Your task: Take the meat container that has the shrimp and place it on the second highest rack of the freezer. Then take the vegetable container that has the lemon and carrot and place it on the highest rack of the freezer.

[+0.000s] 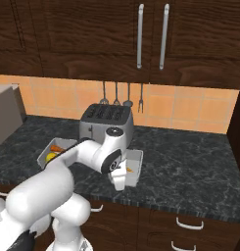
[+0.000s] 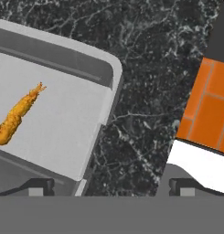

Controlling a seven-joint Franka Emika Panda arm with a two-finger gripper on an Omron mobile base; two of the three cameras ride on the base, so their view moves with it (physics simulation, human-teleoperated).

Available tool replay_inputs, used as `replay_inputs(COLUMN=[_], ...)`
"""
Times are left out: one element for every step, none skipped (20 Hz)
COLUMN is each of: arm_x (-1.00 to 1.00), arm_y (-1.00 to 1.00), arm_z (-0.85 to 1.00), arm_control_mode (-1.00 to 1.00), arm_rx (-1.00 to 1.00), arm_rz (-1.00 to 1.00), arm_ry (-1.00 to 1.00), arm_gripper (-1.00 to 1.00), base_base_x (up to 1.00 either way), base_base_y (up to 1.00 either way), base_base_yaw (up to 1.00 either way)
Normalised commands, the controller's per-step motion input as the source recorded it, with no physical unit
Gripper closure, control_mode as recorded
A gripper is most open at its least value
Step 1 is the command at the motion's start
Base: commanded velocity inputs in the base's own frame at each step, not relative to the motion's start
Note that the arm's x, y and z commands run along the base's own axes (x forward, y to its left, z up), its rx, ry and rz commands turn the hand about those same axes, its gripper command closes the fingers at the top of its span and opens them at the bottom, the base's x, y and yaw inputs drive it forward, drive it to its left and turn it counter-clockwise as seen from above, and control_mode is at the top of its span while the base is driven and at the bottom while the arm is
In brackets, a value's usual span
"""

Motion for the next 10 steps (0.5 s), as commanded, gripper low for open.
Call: replay_inputs(arm_x=[0.16, 0.18, 0.19, 0.17, 0.14, 0.12, 0.13, 0.18, 0.08, 0.04], arm_y=[0.0, 0.0, -0.01, -0.01, -0.01, -0.02, -0.01, 0.0, 0.0, 0.0], arm_z=[-0.01, -0.06, -0.09, -0.08, -0.13, -0.18, -0.21, -0.21, -0.21, -0.19], arm_control_mode=[-1.0, -1.0, -1.0, -1.0, -1.0, -1.0, -1.0, -1.0, -1.0, -1.0], arm_rx=[0.03, 0.03, 0.03, 0.03, 0.03, 0.03, 0.02, 0.0, 0.0, 0.0], arm_rz=[0.0, 0.0, 0.0, 0.0, 0.0, 0.0, 0.0, 0.0, 0.0, 0.0], arm_ry=[0.05, 0.02, 0.01, 0.01, 0.0, 0.0, 0.0, 0.0, 0.0, 0.0], arm_gripper=[-1.0, -1.0, -1.0, -1.0, -1.0, -1.0, -1.0, -1.0, -1.0, -1.0], base_base_x=[0.0, 0.0, 0.0, 0.0, 0.0, 0.0, 0.0, 0.0, 0.0, 0.0], base_base_y=[0.0, 0.0, 0.0, 0.0, 0.0, 0.0, 0.0, 0.0, 0.0, 0.0], base_base_yaw=[0.0, 0.0, 0.0, 0.0, 0.0, 0.0, 0.0, 0.0, 0.0, 0.0])
